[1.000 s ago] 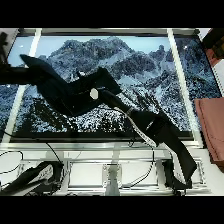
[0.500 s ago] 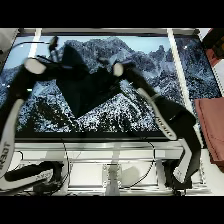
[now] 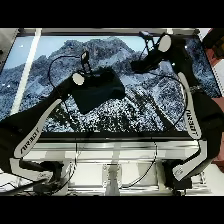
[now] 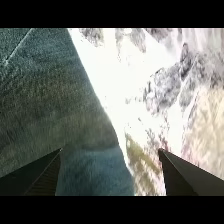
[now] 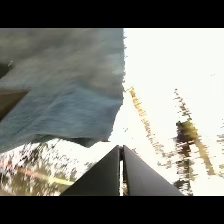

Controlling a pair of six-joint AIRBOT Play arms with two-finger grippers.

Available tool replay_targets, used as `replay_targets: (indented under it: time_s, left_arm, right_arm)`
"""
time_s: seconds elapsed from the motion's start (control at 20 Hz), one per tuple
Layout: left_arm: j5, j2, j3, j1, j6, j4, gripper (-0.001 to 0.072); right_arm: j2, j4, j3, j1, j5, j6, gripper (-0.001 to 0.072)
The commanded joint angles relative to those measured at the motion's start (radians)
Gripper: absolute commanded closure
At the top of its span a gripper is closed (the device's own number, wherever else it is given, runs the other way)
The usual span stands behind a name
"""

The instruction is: Fold the clothes and pants, and hang the long-sleeved shirts on hangers.

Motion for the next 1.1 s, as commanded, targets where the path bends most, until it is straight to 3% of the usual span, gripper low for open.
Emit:
replay_targets:
  time_s: [0.0, 0.15, 0.35, 0.4, 0.45, 0.5, 0.65, 0.8, 1.05]
  left_arm:
    - [0.01, 0.042, 0.0, 0.029, 0.02, -0.013, 0.0017]
    - [-0.035, 0.127, 0.0, 0.096, 0.049, -0.013, 0.0018]
    - [-0.1, 0.229, 0.0, 0.181, 0.107, -0.012, 0.0022]
    - [-0.116, 0.246, 0.0, 0.198, 0.107, -0.012, 0.0022]
    - [-0.133, 0.257, 0.0, 0.212, 0.107, -0.013, 0.0022]
    - [-0.153, 0.265, 0.0, 0.225, 0.107, -0.012, 0.0022]
    - [-0.225, 0.264, 0.0, 0.25, 0.107, -0.011, 0.0022]
    - [-0.275, 0.264, 0.0, 0.253, 0.114, -0.012, 0.0022]
    - [-0.279, 0.264, 0.0, 0.253, 0.114, -0.012, 0.0023]
  right_arm:
    - [0.001, -0.006, 0.0, -0.081, -0.119, -0.037, 0.0693]
    - [-0.061, 0.142, 0.0, -0.127, -0.141, -0.073, 0.0694]
    - [-0.214, 0.604, 0.0, -0.154, -0.072, -0.291, 0.0693]
    - [-0.246, 0.655, 0.0, -0.145, -0.084, -0.315, 0.0589]
    - [-0.267, 0.66, 0.0, -0.13, -0.109, -0.316, 0.0234]
    - [-0.284, 0.647, 0.001, -0.112, -0.156, -0.317, 0.0142]
    - [-0.313, 0.58, 0.005, -0.078, -0.286, -0.288, 0.0158]
    - [-0.373, 0.505, 0.052, -0.072, -0.219, -0.233, 0.0157]
    - [-0.443, 0.507, 0.053, -0.062, -0.183, -0.222, 0.0156]
